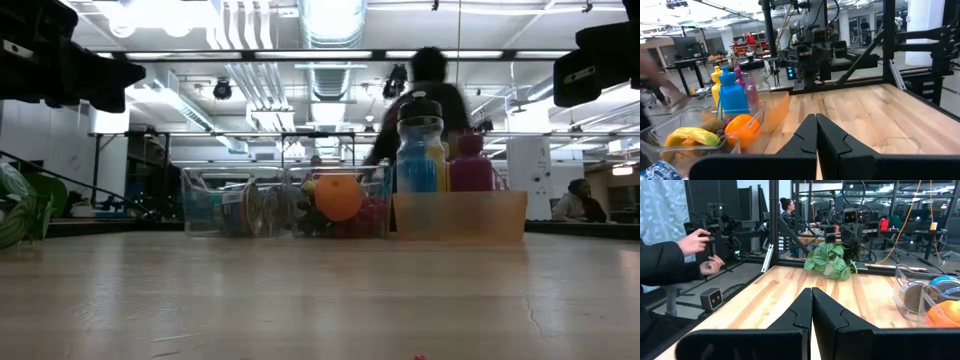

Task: Pick & Place Food Item
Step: Return to Home Position

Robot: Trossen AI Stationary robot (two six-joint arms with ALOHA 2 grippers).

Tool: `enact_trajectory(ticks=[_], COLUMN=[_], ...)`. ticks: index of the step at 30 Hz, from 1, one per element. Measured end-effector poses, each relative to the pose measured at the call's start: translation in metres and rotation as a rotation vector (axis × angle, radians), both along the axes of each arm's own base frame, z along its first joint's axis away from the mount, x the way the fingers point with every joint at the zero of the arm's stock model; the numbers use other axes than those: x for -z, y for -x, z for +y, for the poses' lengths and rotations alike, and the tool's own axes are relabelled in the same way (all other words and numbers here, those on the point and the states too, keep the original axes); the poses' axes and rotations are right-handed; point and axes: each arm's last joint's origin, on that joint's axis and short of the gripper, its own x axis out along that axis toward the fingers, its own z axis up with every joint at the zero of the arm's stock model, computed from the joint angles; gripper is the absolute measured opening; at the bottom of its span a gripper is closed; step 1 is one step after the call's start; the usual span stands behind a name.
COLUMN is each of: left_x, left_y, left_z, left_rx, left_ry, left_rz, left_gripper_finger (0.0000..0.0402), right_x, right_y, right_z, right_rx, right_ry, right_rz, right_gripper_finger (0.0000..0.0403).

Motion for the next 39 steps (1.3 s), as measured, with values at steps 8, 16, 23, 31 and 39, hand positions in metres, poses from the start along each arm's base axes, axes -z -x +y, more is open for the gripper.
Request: enact_trajectory(ticks=[8, 16, 23, 31, 39], left_x=[0.0001, 0.0003, 0.0003, 0.0003, 0.0004], left_y=[-0.0001, -0.0002, -0.0002, -0.0002, -0.0002], left_z=[0.0, 0.0, 0.0, 0.0, 0.0], left_rx=[0.0, 0.0, 0.0, 0.0, 0.001], left_ry=[0.002, 0.002, 0.003, 0.003, 0.005], left_rz=[0.002, 0.002, 0.002, 0.003, 0.003], left_gripper_finger=[0.0, 0.0, 0.0, 0.0, 0.0], right_x=[0.0, 0.0, 0.0, 0.0, -0.0002], right_y=[-0.0001, -0.0001, -0.0001, -0.0001, 0.0], right_z=[0.0, 0.0, 0.0, 0.0, 0.0], right_rx=[0.0, 0.0, 0.0, 0.0, -0.004], right_ry=[0.001, 0.001, 0.001, -0.001, -0.075], right_rz=[0.0, 0.0, 0.0, 0.001, 0.017], right_gripper_finger=[0.0008, 0.0008, 0.0008, 0.0008, 0.0008])
